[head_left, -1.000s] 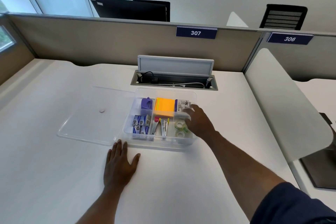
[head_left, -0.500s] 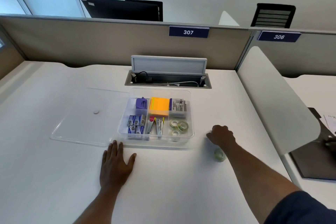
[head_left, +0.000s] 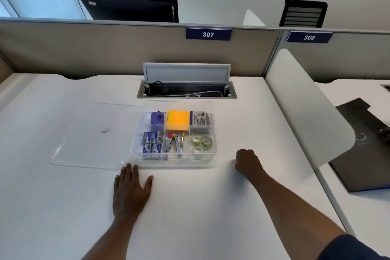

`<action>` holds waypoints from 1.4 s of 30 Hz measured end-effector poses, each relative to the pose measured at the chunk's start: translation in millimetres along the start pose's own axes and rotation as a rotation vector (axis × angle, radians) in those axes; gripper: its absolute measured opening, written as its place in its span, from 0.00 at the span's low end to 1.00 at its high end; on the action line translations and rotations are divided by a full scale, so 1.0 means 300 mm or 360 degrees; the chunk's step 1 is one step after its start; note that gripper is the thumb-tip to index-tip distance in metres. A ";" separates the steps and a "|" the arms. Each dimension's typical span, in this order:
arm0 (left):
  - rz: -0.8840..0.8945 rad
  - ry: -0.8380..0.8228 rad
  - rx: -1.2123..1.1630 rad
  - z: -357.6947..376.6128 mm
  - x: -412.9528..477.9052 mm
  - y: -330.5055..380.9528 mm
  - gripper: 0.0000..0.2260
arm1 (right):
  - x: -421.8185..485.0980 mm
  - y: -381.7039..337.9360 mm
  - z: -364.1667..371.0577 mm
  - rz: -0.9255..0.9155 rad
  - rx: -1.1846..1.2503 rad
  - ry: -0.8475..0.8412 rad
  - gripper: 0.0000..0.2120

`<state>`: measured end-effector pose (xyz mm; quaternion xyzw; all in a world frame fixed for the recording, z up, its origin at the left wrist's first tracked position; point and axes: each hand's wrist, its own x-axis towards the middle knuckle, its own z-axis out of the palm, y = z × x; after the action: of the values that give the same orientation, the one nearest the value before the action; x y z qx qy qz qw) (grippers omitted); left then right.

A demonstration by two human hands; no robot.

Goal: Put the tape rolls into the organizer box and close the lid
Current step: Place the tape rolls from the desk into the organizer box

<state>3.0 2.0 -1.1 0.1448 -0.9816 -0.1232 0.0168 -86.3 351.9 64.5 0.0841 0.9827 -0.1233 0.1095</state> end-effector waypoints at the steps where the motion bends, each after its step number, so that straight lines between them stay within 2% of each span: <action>1: -0.0001 -0.0001 -0.0001 0.000 0.000 -0.001 0.37 | 0.007 -0.008 -0.007 -0.0016 0.0039 0.0026 0.11; 8: -0.0003 0.0012 -0.0017 0.003 0.002 -0.002 0.36 | 0.119 -0.186 -0.129 -0.0277 0.0412 0.0149 0.12; 13: -0.0013 0.0025 -0.0012 -0.001 0.001 -0.001 0.36 | 0.133 -0.316 -0.145 -0.0529 0.0442 0.0167 0.11; 19: -0.0026 0.0033 -0.0031 -0.007 0.004 0.003 0.35 | 0.112 -0.368 -0.092 -0.0698 0.0341 -0.0090 0.13; 22: -0.0025 0.0044 -0.0031 -0.009 0.000 0.004 0.35 | 0.106 -0.368 -0.071 -0.0702 0.0307 -0.0222 0.17; 24: -0.0027 0.0048 -0.0036 -0.011 -0.002 0.005 0.35 | 0.106 -0.368 -0.070 -0.0656 0.0339 -0.0172 0.19; 31: -0.0033 0.0042 -0.0038 -0.018 -0.001 0.009 0.36 | 0.133 -0.350 -0.100 -0.0524 0.0373 0.0095 0.12; 42: -0.0024 0.0048 -0.0017 -0.023 -0.003 0.009 0.35 | 0.132 -0.370 -0.065 -0.0507 0.0184 0.0043 0.13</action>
<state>3.6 3.2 6.2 0.1539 -0.9795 -0.1262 0.0313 -149.6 256.3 98.4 -0.0649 0.9763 -0.1941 0.0705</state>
